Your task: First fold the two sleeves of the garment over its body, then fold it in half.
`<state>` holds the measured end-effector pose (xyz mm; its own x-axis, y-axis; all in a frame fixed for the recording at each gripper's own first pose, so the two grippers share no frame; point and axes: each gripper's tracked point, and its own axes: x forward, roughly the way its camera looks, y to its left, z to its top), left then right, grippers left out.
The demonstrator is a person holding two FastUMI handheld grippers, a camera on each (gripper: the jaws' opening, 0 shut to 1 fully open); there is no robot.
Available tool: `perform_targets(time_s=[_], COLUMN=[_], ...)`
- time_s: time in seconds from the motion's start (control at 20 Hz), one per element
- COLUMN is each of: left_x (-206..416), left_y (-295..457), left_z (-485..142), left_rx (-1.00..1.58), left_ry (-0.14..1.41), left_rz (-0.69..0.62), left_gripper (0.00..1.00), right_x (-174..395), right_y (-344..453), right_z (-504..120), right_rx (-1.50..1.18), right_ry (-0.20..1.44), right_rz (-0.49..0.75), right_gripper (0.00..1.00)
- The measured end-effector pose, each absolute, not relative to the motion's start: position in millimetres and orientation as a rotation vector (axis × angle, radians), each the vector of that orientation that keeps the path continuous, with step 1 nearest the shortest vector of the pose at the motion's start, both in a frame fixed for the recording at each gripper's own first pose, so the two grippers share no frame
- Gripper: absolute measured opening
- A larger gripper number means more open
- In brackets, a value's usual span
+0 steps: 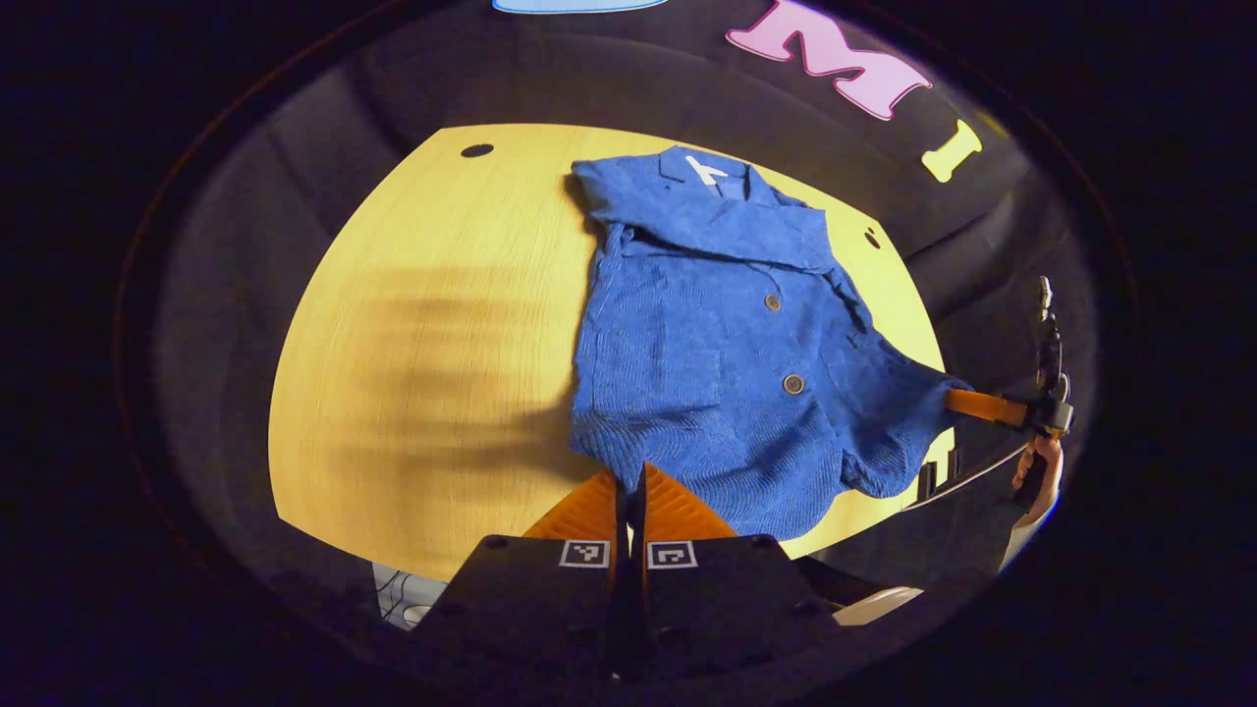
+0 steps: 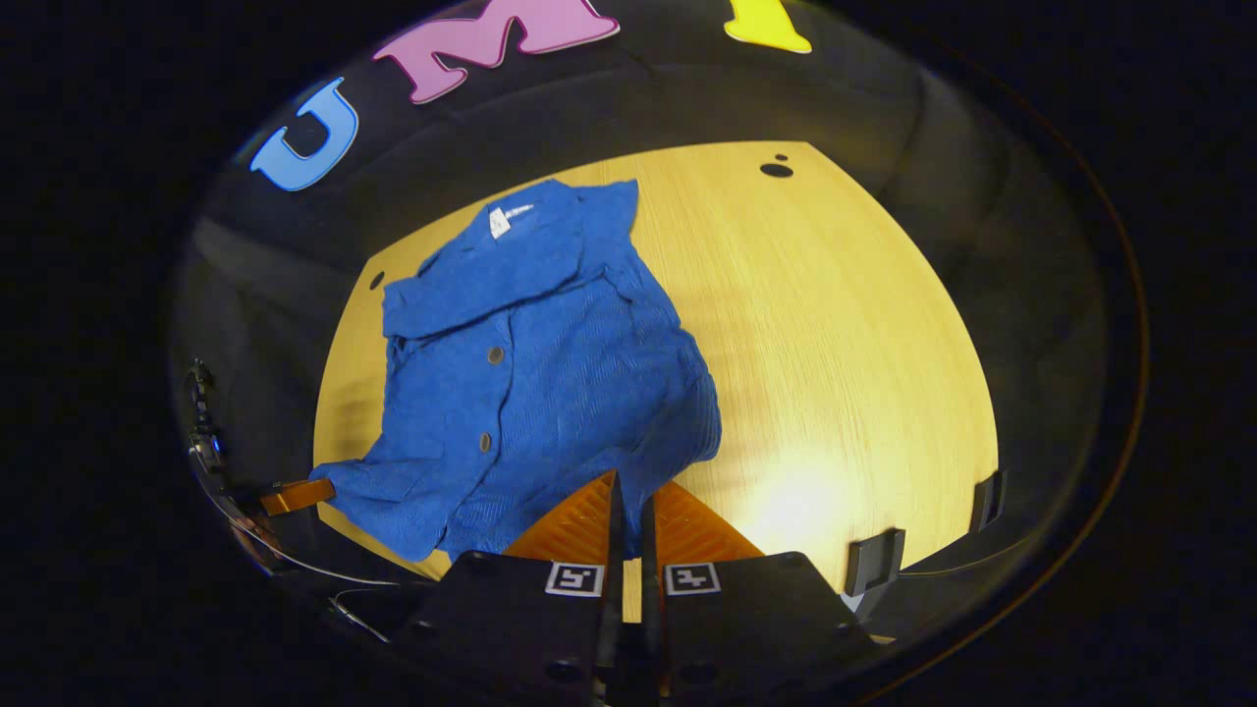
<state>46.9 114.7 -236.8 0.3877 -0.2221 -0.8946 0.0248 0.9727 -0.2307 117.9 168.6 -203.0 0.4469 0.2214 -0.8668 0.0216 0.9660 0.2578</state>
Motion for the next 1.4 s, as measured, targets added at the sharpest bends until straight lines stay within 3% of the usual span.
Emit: perform_targets(time_s=[0.1, 0.2, 0.5, 0.85, 1.1, 1.15, 1.2, 1.25, 1.3, 1.4], left_x=[79, 115, 236, 383, 446, 452, 452, 450, 457, 463], left_y=[117, 126, 140, 146, 173, 170, 170, 180, 190, 181], left_z=[-210, -186, -141, -201, -254, -261, -266, -268, -267, -254], left_rx=[-0.218, -0.204, -0.220, -0.345, -0.122, -0.127, -0.115, -0.074, -0.049, -0.089], left_ry=[1.117, 1.070, 0.953, 0.972, 0.970, 0.962, 0.971, 0.967, 0.933, 0.870], left_rz=[-0.186, -0.174, -0.100, 0.026, 0.091, 0.097, 0.122, 0.177, 0.218, 0.195], left_gripper=[0.00, 0.00, 0.00, 0.00, 0.00, 0.07, 0.12, 0.49, 0.86, 0.82], right_x=[143, 173, 325, 487, 556, 564, 563, 564, 559, 556], right_y=[173, 175, 181, 202, 224, 224, 225, 220, 219, 215], right_z=[-178, -149, -112, -212, -249, -264, -273, -282, -284, -274], right_rx=[0.248, 0.288, 0.383, 0.610, 0.719, 0.723, 0.723, 0.709, 0.695, 0.655], right_ry=[1.062, 0.983, 0.874, 0.905, 0.897, 0.903, 0.911, 0.926, 0.931, 0.887], right_rz=[0.131, 0.118, 0.150, 0.100, 0.110, 0.090, 0.094, 0.087, 0.097, 0.113], right_gripper=[0.05, 0.09, 0.08, 0.08, 0.08, 0.08, 0.00, 0.10, 0.32, 0.77])
